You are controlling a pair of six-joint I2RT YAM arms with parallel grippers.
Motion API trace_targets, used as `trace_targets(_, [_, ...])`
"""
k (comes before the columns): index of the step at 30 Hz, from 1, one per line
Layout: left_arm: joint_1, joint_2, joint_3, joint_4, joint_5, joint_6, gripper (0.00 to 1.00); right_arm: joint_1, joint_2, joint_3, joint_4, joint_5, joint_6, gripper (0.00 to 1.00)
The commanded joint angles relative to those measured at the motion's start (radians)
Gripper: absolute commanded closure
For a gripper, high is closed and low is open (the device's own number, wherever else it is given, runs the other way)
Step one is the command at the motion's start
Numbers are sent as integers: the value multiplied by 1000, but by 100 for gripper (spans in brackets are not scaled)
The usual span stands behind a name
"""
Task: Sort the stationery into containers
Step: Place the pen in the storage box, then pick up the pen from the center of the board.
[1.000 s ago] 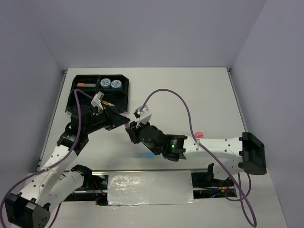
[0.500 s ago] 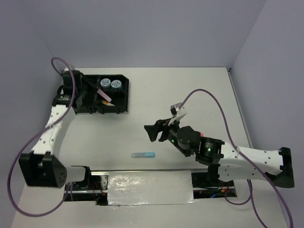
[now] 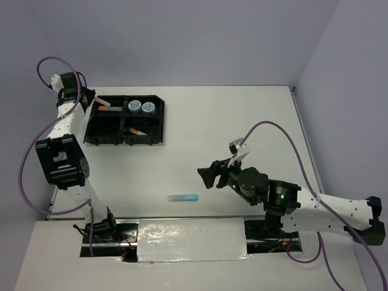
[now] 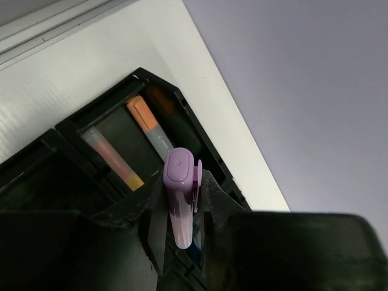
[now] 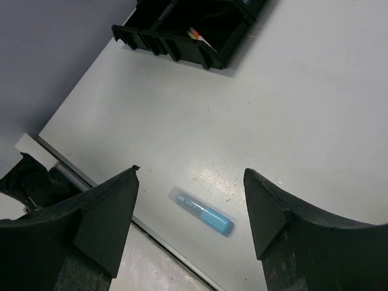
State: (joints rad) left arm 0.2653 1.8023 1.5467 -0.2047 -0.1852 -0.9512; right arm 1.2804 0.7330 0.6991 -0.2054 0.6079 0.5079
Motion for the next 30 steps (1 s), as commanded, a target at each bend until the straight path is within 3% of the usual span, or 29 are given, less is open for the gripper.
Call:
trace_targets(1, [-1,69,36,125,46,-26,86,4,-12,5,-9,4,-14,23])
trace_targets(9, [0,157,13,254,128,-24,45,4,51,28,8,-62,-78,23])
trace_targets(10, [2,163,15,252,138,-23,32,4,65,33,8,-65,-80,23])
trace_targets(12, [2,157,7,235,145,-27,20,4,74,33,15,-71,-81,23])
trace_targets(13, [2,148,-3,244,147,-32,1,2,81,31,21,-74,-83,23])
trace_targets(16, [3,103,-10,228,162,-26,1,4,94,31,34,-82,-78,22])
trace_targets(19, [-6,31,59,85,178,34,1,4,109,51,-3,-54,-45,22])
trace_targets(24, [-135,-219,-43,40,327,170,1,5,68,111,-116,33,55,23])
trace_targets(25, [-179,-295,-109,41,332,205,1,4,28,120,-141,47,67,23])
trace_targets(26, [-305,-326,-134,27,308,295,1,4,5,132,-178,49,75,23])
trace_targets(27, [-378,-360,-158,-43,193,333,1,5,-47,140,-201,50,78,23])
trace_targets(30, [-685,-467,-307,-93,44,436,1,8,-162,151,-267,35,41,22])
